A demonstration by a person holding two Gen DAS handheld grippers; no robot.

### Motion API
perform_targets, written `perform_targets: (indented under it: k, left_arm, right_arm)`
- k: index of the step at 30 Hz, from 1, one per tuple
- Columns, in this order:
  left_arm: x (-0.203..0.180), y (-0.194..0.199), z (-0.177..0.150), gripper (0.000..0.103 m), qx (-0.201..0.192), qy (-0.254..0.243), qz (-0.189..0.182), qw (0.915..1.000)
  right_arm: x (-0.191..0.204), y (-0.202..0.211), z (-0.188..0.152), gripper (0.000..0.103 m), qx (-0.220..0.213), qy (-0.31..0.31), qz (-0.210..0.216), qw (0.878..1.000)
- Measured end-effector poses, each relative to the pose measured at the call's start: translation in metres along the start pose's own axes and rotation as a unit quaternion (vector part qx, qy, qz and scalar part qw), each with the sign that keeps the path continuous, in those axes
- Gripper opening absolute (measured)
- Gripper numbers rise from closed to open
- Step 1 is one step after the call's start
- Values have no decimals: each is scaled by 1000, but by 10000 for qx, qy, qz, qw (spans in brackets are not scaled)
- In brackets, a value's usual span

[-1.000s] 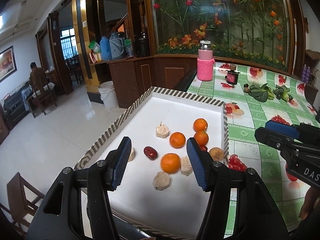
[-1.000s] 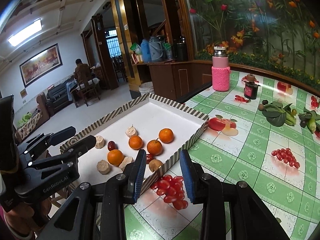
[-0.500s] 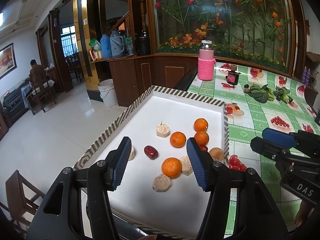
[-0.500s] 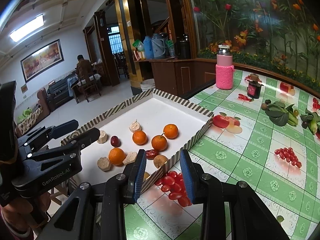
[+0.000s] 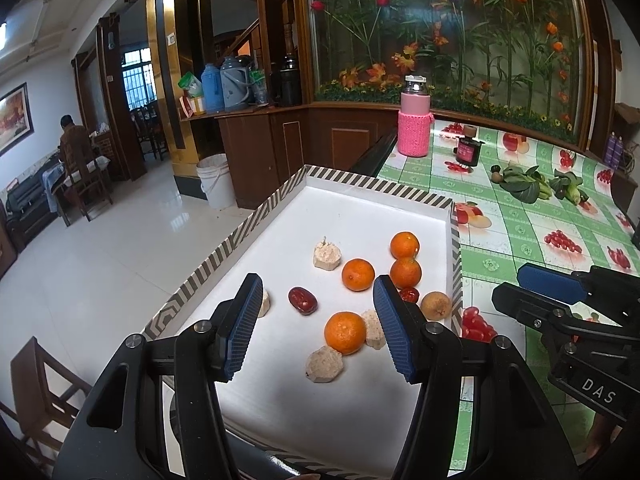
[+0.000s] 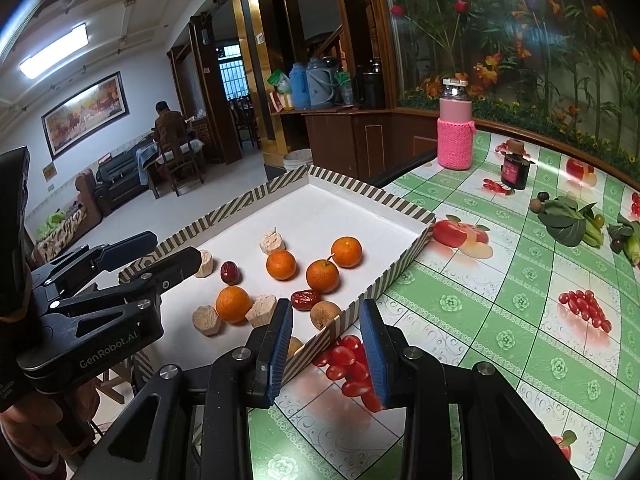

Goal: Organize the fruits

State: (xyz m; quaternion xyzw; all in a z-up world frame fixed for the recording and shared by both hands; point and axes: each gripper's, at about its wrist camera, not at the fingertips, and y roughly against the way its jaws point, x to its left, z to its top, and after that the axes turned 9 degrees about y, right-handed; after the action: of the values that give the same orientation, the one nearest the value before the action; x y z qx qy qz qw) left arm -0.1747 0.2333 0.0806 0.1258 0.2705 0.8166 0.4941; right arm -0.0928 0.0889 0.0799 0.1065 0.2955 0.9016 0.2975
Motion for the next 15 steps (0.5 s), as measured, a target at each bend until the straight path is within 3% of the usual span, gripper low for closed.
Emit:
perform_targets:
  k: [15]
  left_arm:
    - [1,-3,-2,58,27,37,40,10000]
  right_arm:
    - [1,-6,-1,33,48,-13,48,10000]
